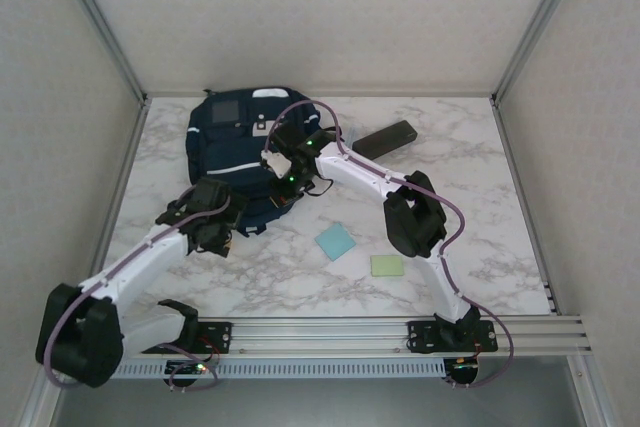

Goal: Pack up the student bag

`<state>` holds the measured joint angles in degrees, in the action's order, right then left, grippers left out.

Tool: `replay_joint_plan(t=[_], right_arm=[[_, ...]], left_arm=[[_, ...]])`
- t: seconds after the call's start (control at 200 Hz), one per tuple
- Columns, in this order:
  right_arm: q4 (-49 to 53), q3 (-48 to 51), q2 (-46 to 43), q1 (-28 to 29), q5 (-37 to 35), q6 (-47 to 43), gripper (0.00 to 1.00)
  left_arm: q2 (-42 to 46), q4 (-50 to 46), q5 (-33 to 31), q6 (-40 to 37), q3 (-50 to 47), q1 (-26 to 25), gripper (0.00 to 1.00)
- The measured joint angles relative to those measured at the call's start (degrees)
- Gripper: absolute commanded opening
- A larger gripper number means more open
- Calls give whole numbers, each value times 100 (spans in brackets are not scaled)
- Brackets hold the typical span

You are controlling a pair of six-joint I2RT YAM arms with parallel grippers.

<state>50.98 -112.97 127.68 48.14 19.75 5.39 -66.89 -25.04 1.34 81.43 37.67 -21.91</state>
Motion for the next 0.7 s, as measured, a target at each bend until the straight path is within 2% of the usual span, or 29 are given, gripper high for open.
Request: replay_joint_plan(t=[0.275, 0.325, 0.37, 0.45, 0.506, 0.511, 0.701], right_arm=[[-42, 271, 0, -39, 144, -168, 0], [-68, 323, 0, -50, 173, -181, 0], [-94, 378, -2, -66, 216, -190, 0], [-153, 485, -2, -101, 273, -234, 0], [-210, 562, -2, -127, 284, -293, 0], [-210, 566, -2, -129, 284, -299, 0], [-341, 879, -98, -225, 343, -911, 0]], left_arm=[[-1469, 1019, -216, 710, 562, -688, 100], [-1722, 1174, -258, 776, 645, -739, 96], [-1917, 1316, -293, 837, 680, -765, 86], [-2216, 1580, -339, 970, 684, -769, 40], [-2332, 1729, -382, 994, 682, -767, 1], [-2337, 1735, -385, 992, 682, -767, 0], [-2190, 1976, -317, 1001, 455, -754, 0]])
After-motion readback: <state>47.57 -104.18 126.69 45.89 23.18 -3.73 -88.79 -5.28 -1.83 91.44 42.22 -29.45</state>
